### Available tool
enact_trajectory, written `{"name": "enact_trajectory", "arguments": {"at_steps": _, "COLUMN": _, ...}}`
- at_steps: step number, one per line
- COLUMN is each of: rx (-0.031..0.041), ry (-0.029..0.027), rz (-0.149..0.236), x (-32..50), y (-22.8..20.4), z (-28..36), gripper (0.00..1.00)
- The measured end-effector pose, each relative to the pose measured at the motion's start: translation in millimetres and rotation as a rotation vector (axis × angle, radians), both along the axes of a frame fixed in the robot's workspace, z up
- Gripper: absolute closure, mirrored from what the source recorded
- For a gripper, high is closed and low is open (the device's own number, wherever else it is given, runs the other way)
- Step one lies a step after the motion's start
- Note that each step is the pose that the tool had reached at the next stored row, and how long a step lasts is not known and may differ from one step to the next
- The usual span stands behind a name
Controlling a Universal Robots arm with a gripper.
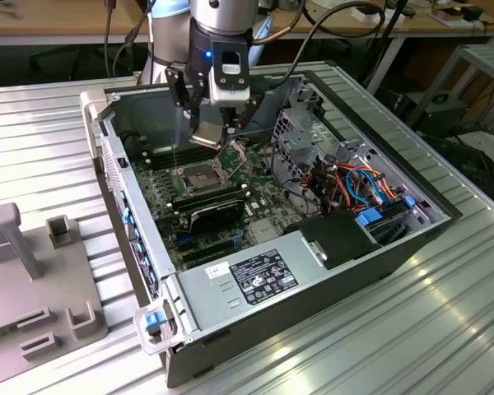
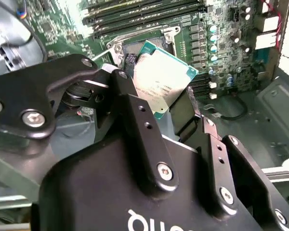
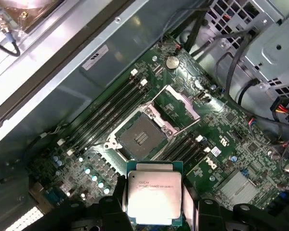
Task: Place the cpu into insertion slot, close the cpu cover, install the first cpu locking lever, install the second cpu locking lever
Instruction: 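Place the cpu into insertion slot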
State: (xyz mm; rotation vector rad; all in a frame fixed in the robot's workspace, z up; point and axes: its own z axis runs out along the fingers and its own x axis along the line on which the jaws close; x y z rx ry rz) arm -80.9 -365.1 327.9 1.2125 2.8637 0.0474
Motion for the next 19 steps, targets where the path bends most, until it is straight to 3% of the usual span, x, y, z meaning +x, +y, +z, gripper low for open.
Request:
{"name": "enact_trajectory", "arguments": {"at_steps": 6, "rx": -0.0002, "ry": 0.0005, "rz": -0.110, "x": 1.5, "y": 0.4, "z": -11.2, "gripper": 0.45}}
{"name": "enact_trajectory", "arguments": {"at_steps": 10, "rx": -0.0005, "ry": 0.0085, "rz": -0.113, "x": 5.2, "y": 10.5, "z": -16.3, "gripper": 0.45}}
{"name": "enact_trajectory", "arguments": {"at_steps": 12, "rx": -0.0005, "ry": 0.0097, "rz": -0.119, "x": 6.4, "y": 13.2, "z": -19.0, "gripper": 0.45}}
{"name": "enact_trajectory", "arguments": {"at_steps": 19, "rx": 0.0000, "ry": 0.0105, "rz": -0.232, "x": 8.2, "y": 13.2, "z": -31.9, "gripper": 0.45}}
